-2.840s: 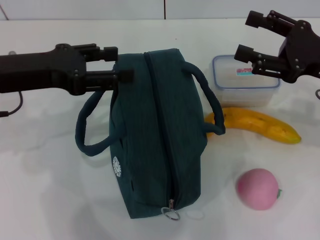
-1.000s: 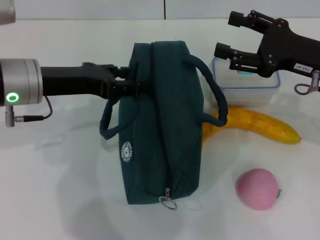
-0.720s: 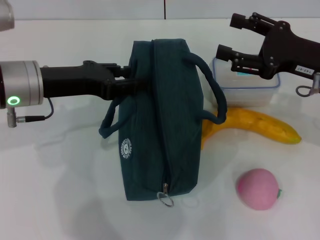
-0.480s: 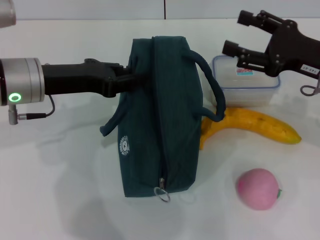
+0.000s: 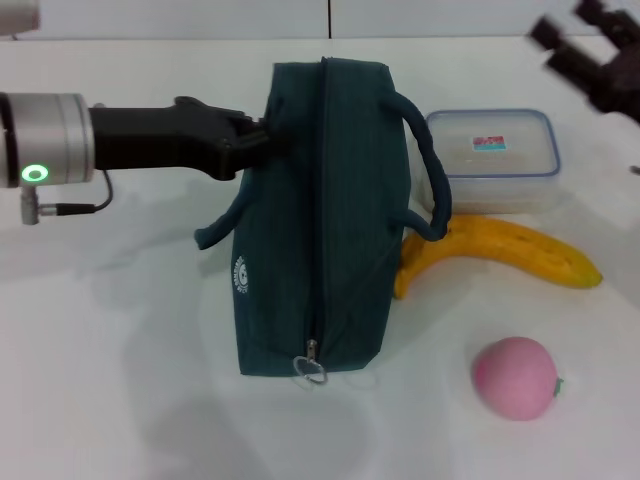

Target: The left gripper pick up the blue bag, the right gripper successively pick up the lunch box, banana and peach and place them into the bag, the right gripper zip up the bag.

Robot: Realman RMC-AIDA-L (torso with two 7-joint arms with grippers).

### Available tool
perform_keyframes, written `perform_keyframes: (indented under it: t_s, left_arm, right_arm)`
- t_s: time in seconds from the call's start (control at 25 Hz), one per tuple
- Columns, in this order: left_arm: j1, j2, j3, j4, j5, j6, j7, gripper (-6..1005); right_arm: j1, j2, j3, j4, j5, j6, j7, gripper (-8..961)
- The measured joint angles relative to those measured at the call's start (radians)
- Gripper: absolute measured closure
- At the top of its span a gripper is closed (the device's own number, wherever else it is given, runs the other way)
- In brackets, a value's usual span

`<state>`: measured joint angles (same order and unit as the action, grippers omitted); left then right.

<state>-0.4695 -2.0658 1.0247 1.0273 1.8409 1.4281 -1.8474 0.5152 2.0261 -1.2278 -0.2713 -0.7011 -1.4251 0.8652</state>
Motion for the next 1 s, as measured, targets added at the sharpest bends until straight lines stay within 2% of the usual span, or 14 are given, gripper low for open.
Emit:
perform_keyframes:
  t_s: [0.16,0.28,0.56,0.76,1.0]
  left_arm:
    - [-0.025,0.003,0.005,-0.023,0.009,0.001,0.015,860]
    - [-0.026,0.003,0.006,-0.022,0.009,0.003,0.024,871]
    - [-0.033,0.013,0.022,-0.02,0.012,0.011,0.044,874]
    - [-0.054,0.013,0.042,-0.022,0.02,0.016,0.057,873]
    - [-0.061,0.006,0.072,-0.016,0.036,0.017,0.057,873]
  right_arm:
    - [0.049,0.002,-0.015,0.223,0.318,-0.005,0.082,148]
    - [0.045,0.002,-0.008,0.261,0.399,0.048,0.2,148]
    - [0.021,0.003,-0.021,0.268,0.448,0.257,0.517,149]
    - [0.026,0.003,-0.063,0.269,0.431,0.321,0.615,150]
    - [0.044,0.003,-0.165,0.247,0.404,0.36,0.755,151]
